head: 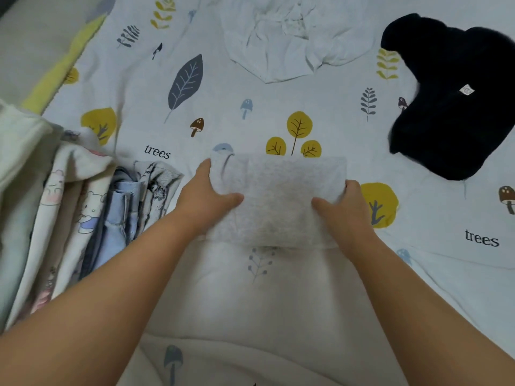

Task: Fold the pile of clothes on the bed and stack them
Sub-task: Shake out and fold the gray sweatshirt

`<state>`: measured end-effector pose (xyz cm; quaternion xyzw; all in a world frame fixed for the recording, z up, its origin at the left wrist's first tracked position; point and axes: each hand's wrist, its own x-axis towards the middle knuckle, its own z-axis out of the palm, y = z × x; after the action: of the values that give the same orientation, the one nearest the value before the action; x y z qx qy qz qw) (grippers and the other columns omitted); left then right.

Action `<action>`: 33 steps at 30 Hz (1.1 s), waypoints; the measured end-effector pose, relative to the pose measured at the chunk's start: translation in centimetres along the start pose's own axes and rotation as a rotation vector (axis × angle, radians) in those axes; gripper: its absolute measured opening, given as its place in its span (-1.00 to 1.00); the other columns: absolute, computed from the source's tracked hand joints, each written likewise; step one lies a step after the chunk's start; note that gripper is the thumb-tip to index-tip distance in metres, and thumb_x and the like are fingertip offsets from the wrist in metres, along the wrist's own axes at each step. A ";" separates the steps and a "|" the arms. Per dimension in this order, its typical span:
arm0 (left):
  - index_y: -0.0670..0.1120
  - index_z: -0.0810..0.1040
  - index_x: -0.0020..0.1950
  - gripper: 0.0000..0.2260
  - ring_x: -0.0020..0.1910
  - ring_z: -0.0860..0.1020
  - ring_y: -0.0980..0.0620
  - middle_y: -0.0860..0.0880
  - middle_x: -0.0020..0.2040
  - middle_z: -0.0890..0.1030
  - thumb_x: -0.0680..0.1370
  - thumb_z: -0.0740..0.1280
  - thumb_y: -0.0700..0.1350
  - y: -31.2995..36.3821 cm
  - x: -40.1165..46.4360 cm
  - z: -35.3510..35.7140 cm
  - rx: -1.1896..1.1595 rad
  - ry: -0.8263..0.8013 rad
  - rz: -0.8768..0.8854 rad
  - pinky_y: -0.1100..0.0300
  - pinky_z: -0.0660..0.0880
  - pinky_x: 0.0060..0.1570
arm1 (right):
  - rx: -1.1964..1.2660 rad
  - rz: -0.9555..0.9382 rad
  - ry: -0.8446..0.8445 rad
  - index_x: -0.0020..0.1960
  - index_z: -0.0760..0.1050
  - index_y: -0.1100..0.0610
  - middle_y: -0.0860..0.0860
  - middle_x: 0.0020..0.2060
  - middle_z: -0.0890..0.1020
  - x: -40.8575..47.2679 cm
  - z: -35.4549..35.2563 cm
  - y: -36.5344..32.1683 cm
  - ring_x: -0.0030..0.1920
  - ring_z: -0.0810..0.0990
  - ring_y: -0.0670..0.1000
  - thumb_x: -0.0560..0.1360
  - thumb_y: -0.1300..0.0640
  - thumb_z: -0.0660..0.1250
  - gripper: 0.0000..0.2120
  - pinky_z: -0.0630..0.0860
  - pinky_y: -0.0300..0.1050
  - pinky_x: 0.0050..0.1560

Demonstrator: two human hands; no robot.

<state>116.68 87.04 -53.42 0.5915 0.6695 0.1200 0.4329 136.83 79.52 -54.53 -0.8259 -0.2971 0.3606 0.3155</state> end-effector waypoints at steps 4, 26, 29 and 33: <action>-0.02 0.32 0.36 -0.40 0.14 0.52 -0.07 0.00 0.15 0.54 0.38 0.48 -0.07 -0.1 -2.0 -0.9 -0.112 -0.086 -0.059 -0.02 0.48 0.16 | 0.017 -0.047 0.001 0.08 0.34 0.08 -0.13 -0.21 0.46 -1.8 -1.6 -0.4 -0.21 0.47 -0.07 0.40 0.18 0.38 -0.68 0.40 -0.10 -0.22; 0.13 0.41 0.19 -0.50 -0.07 0.44 0.39 0.29 0.00 0.49 0.33 0.51 -0.10 10.2 -23.6 -15.4 -0.418 0.167 0.043 0.48 0.33 -0.23 | 0.022 -0.405 -0.225 -0.10 0.37 -0.10 -0.19 -0.23 0.53 -18.2 -14.9 -16.8 -0.23 0.50 -0.20 0.40 0.21 0.37 -0.73 0.40 -0.27 -0.31; 0.14 0.38 0.21 -0.54 -0.02 0.45 0.34 0.30 0.00 0.46 0.40 0.47 -0.11 10.4 -25.5 -18.3 -0.404 0.211 0.051 0.45 0.32 -0.21 | -0.010 -0.474 -0.265 -0.07 0.36 -0.09 -0.22 -0.24 0.50 -19.8 -14.2 -19.5 -0.27 0.47 -0.24 0.41 0.21 0.37 -0.73 0.31 -0.37 -0.38; 0.03 0.35 0.34 -0.49 0.10 0.47 0.09 0.10 0.16 0.49 0.43 0.43 -0.13 9.4 -27.2 -22.2 -0.425 0.275 0.010 0.30 0.39 -0.12 | -0.073 -0.566 -0.317 0.03 0.35 -0.03 -0.21 -0.23 0.46 -21.7 -11.7 -23.5 -0.25 0.44 -0.21 0.41 0.21 0.37 -0.71 0.31 -0.31 -0.35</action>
<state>105.05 73.02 -21.96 0.4686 0.6788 0.3396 0.4520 127.61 75.02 -22.07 -0.6549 -0.5730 0.3719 0.3232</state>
